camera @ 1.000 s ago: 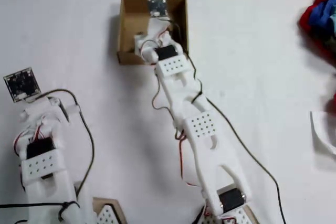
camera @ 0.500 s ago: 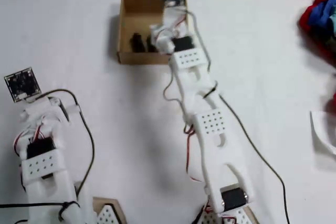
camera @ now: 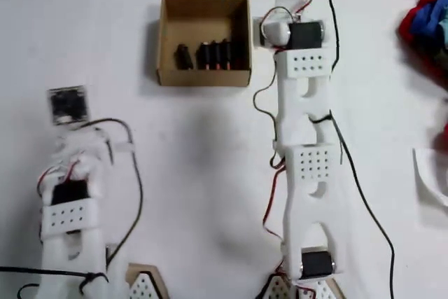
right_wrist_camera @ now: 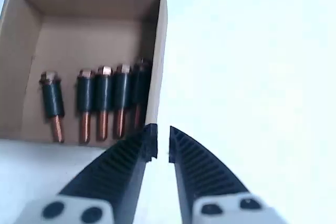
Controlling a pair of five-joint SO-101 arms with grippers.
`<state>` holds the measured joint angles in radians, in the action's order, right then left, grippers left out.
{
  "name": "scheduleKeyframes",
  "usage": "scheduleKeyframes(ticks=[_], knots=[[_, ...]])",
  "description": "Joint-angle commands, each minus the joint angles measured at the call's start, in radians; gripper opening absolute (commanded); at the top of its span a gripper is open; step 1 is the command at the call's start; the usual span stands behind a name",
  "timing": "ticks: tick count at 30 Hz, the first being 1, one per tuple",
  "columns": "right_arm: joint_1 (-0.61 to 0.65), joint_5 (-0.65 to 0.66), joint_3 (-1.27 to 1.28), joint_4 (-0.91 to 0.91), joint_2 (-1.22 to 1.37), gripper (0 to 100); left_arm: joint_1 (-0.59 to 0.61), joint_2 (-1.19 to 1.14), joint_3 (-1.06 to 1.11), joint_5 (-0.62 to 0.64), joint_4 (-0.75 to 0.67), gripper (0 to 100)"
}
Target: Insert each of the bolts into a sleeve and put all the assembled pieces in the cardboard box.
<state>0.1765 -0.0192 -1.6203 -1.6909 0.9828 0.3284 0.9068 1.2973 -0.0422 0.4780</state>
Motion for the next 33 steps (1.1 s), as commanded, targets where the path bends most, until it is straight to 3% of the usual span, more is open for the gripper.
scheduleKeyframes(ticks=[1, 7, 11, 24, 28, 31, 33], knots=[[-0.027, 0.011, -0.012, -0.081, -0.170, 2.4, -0.057, 0.031, -0.024, -0.015, 0.038, 2], [-0.166, 0.005, 0.069, -0.082, -0.424, 2.4, -0.058, 0.031, -0.228, -0.017, 0.345, 2], [-0.220, 0.005, 0.284, -0.082, -0.685, 2.4, -0.058, 0.032, -0.380, -0.017, 0.535, 2], [-0.223, 0.011, 1.754, -0.065, -1.704, 2.8, -0.068, 0.032, -0.490, -0.011, 0.931, 2], [-0.226, 0.011, 2.044, 0.047, -1.882, 2.8, -0.068, 0.032, -0.487, 0.009, 0.956, 2], [-0.226, 0.011, 2.246, 0.189, -2.003, 2.8, -0.068, 0.032, -0.490, 0.124, 0.990, 2], [-0.225, 0.011, 2.368, 0.277, -2.095, 2.7, -0.069, 0.034, -0.489, 0.135, 0.997, 2]])
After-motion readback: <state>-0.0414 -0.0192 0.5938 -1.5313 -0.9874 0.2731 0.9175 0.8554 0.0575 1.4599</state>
